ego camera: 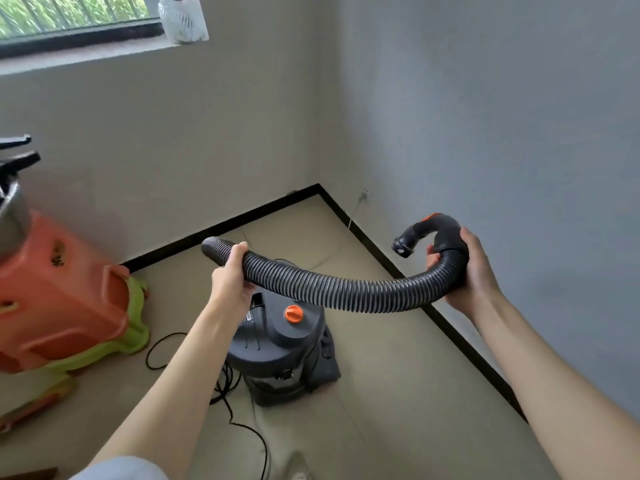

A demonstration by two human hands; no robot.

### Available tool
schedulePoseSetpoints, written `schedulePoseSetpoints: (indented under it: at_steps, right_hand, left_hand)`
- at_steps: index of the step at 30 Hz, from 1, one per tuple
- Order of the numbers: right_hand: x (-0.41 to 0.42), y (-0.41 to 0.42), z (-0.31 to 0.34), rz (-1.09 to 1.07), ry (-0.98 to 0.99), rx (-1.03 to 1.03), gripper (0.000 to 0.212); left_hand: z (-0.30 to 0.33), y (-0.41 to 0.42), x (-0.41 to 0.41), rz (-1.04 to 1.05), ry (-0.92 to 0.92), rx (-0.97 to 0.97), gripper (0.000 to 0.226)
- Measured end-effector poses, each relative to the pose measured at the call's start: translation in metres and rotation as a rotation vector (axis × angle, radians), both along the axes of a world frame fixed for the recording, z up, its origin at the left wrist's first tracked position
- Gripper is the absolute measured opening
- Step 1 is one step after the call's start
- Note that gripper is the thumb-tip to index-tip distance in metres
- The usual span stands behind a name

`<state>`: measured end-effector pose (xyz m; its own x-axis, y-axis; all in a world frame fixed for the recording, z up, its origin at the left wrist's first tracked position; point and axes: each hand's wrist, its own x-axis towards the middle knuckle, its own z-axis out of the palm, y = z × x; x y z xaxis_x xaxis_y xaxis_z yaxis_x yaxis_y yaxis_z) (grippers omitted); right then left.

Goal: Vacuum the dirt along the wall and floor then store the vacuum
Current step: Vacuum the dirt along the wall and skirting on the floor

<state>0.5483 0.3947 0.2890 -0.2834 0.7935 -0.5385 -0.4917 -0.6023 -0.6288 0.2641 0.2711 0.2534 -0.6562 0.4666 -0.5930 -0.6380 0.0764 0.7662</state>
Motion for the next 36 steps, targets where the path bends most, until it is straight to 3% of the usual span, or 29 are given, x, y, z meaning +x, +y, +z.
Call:
schedulePoseSetpoints:
  at_steps: [6, 12, 16, 20, 24, 27, 31, 34, 36]
  right_hand:
    - [0.117, -0.038, 0.002, 0.027, -0.059, 0.062, 0.04]
    - [0.241, -0.084, -0.005, -0.05, -0.138, 0.067, 0.039]
    - [0.315, -0.111, -0.003, -0.12, -0.185, 0.057, 0.04]
    - [0.373, -0.138, -0.002, -0.164, -0.24, 0.07, 0.04]
    - [0.422, -0.159, -0.002, -0.274, -0.345, 0.114, 0.049]
    - [0.46, -0.172, -0.001, -0.367, -0.455, 0.144, 0.043]
    - [0.507, -0.191, 0.003, -0.484, -0.59, 0.181, 0.031]
    - [0.529, -0.198, 0.01, -0.575, -0.658, 0.191, 0.024]
    - [0.532, -0.199, 0.011, -0.595, -0.698, 0.2, 0.022]
  left_hand:
    - [0.009, -0.028, 0.117, -0.095, 0.153, 0.027, 0.056]
    - [0.033, -0.058, 0.248, -0.249, 0.41, 0.074, 0.048]
    - [0.027, -0.073, 0.316, -0.421, 0.446, 0.102, 0.044]
    - [0.006, -0.074, 0.361, -0.617, 0.467, -0.015, 0.053]
    - [-0.007, -0.066, 0.403, -0.81, 0.439, -0.041, 0.04]
    - [-0.015, -0.061, 0.436, -0.931, 0.362, -0.084, 0.027]
    - [-0.04, -0.055, 0.474, -1.066, 0.329, -0.228, 0.035]
    - [-0.054, -0.055, 0.495, -1.254, 0.402, -0.404, 0.046]
    - [-0.06, -0.059, 0.503, -1.426, 0.594, -0.532, 0.05]
